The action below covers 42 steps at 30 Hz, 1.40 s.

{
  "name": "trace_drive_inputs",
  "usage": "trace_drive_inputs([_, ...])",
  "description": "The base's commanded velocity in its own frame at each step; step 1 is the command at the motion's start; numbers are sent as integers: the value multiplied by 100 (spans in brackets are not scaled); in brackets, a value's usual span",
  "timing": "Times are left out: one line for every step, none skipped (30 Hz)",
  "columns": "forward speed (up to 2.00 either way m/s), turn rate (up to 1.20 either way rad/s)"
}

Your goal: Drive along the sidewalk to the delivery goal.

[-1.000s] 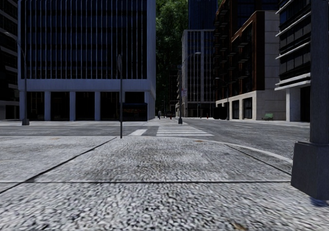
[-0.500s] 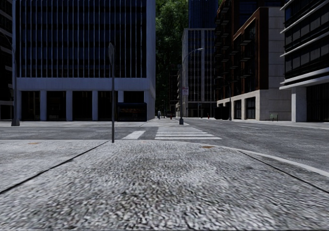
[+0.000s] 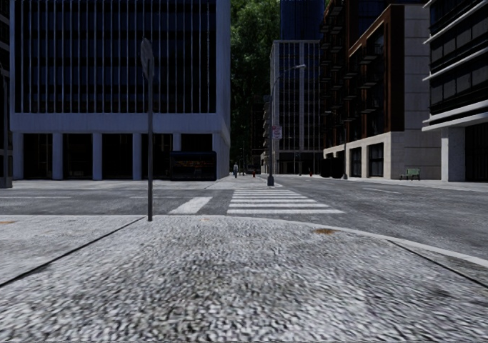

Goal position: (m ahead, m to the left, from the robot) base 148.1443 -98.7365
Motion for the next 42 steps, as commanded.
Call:
trace_drive_inputs([200,0])
trace_drive_inputs([200,0])
trace_drive_inputs([200,0])
trace_drive_inputs([200,0])
trace_drive_inputs([200,0])
trace_drive_inputs([200,0])
trace_drive_inputs([200,0])
trace_drive_inputs([200,0])
trace_drive_inputs([200,0])
trace_drive_inputs([200,0])
trace_drive_inputs([200,0])
trace_drive_inputs([200,0])
trace_drive_inputs([200,0])
trace_drive_inputs([200,0])
trace_drive_inputs([200,0])
trace_drive_inputs([200,0])
trace_drive_inputs([200,0])
trace_drive_inputs([200,0])
trace_drive_inputs([200,0])
trace_drive_inputs([200,0])
trace_drive_inputs([200,0])
trace_drive_inputs([200,0])
trace_drive_inputs([200,0])
trace_drive_inputs([200,0])
trace_drive_inputs([200,0])
trace_drive_inputs([200,0])
trace_drive_inputs([200,0])
trace_drive_inputs([200,0])
trace_drive_inputs([200,0])
trace_drive_inputs([200,0])
trace_drive_inputs([200,0])
trace_drive_inputs([200,0])
trace_drive_inputs([200,0])
trace_drive_inputs([200,0])
trace_drive_inputs([200,0])
trace_drive_inputs([200,0])
trace_drive_inputs([200,0])
trace_drive_inputs([200,0])
trace_drive_inputs([200,0])
trace_drive_inputs([200,0])
trace_drive_inputs([200,0])
trace_drive_inputs([200,0])
